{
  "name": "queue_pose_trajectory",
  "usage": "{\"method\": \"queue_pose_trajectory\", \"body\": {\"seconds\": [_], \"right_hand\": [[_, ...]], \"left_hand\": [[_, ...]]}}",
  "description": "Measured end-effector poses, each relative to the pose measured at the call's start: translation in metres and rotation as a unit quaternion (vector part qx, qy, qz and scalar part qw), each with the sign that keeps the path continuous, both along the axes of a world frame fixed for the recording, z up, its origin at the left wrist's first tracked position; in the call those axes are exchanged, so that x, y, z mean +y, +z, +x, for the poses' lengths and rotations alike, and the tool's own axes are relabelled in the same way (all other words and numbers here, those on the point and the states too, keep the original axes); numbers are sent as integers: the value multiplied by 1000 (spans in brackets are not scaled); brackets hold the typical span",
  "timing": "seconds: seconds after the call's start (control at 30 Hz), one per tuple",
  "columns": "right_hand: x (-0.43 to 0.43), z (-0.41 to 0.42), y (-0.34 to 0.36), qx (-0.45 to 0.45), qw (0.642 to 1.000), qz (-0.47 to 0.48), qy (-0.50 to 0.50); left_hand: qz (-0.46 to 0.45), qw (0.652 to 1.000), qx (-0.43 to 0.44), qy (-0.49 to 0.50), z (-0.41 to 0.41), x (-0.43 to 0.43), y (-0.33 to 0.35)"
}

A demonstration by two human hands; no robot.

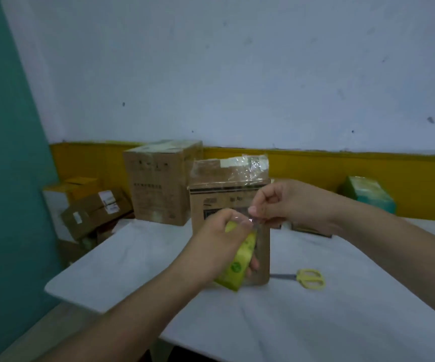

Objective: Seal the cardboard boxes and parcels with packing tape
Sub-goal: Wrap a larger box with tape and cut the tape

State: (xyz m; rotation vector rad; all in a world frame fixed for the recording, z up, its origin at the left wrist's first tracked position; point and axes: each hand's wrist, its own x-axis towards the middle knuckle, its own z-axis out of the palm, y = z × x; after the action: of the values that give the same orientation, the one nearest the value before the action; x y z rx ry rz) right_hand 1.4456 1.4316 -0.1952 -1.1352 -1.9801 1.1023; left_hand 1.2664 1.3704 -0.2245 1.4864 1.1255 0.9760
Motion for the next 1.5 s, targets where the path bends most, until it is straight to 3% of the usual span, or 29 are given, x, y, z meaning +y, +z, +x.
{"method": "queue_pose_trajectory", "body": {"seconds": [0.07,0.13,0.2,0.27,0.3,0.33,0.37,0.43,0.47,0.53,0.7,0.83,0.97,1.1,1.2,1.27,1.33,1.5], "right_hand": [[-5,-4,18,-70,987,134,-54],[-11,-7,37,-131,951,264,-93],[-20,-6,54,-136,933,319,-95],[-27,-3,66,-165,918,352,-81],[-28,-2,70,-194,905,370,-74],[-28,-1,71,-224,891,389,-71],[-27,0,71,-249,877,406,-71],[-23,0,68,-266,865,420,-69],[-21,1,66,-264,865,421,-64],[-18,3,61,-258,870,416,-56],[-25,9,49,-239,878,413,-37],[-30,11,34,-243,883,401,-7],[-33,9,26,-243,883,402,-1],[-18,5,25,-234,888,397,-13],[-8,1,24,-228,887,400,14],[-5,0,22,-241,878,413,22],[-5,-1,20,-261,869,420,20],[-2,1,21,-331,849,408,43]], "left_hand": [[34,999,40,-1,-4,1,13],[83,989,121,13,-15,6,28],[154,972,169,58,-32,17,48],[324,892,247,194,-49,42,71],[383,847,260,261,-55,59,81],[406,824,268,292,-57,78,92],[392,834,274,274,-55,98,101],[291,895,309,138,-46,135,109],[237,905,347,67,-41,146,108],[193,896,398,-43,-40,152,102],[204,896,356,-168,-49,129,85],[263,887,353,-140,-51,121,52],[164,918,327,-154,-59,127,68],[201,859,409,-231,-62,125,90],[329,787,494,-167,-58,123,79],[422,753,494,-111,-55,115,58],[432,783,436,-102,-56,105,36],[336,883,319,-79,-57,103,13]]}}
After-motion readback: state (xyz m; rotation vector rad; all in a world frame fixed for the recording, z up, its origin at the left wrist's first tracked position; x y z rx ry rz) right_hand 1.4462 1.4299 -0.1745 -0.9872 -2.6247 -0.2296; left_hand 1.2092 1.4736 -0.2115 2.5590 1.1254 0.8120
